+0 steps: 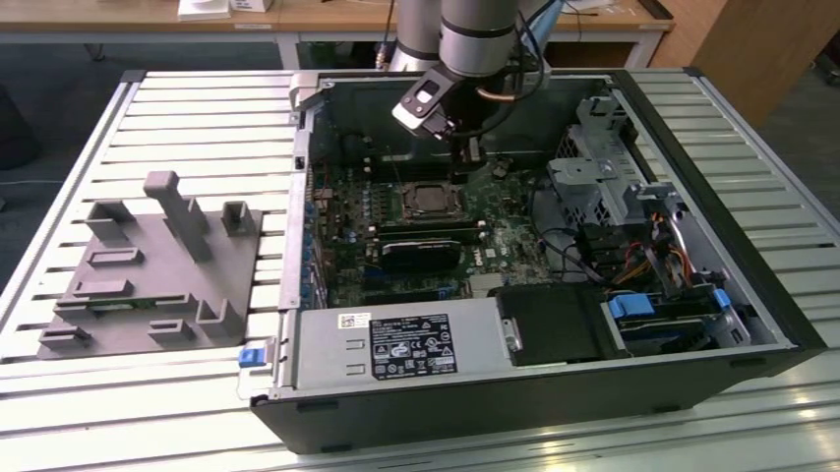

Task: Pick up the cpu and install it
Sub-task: 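Close the cpu cover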

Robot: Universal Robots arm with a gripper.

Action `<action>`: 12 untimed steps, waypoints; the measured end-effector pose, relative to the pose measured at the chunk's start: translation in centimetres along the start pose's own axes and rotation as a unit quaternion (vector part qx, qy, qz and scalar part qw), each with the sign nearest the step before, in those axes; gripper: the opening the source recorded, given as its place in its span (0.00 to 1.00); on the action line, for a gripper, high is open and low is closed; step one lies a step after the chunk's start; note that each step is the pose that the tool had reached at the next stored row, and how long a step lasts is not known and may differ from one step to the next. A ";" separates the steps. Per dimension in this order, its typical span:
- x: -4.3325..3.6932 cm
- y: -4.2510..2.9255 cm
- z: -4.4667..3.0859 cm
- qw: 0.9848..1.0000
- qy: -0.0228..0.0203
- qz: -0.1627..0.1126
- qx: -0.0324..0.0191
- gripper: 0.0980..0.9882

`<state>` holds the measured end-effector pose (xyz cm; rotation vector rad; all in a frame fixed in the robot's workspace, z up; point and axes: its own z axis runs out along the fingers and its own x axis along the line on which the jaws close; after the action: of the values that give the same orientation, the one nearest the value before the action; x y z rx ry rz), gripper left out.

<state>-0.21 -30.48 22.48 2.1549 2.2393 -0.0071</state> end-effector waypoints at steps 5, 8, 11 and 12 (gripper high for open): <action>0.02 -0.50 0.04 1.000 0.000 0.000 0.000 0.01; 0.03 -0.81 0.06 1.000 0.000 0.000 0.000 0.01; 0.06 -1.30 0.05 1.000 0.000 0.000 0.000 0.01; 0.06 -1.51 0.05 1.000 0.000 0.000 0.000 0.01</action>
<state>-1.72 -30.47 22.39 2.1549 2.2394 -0.0068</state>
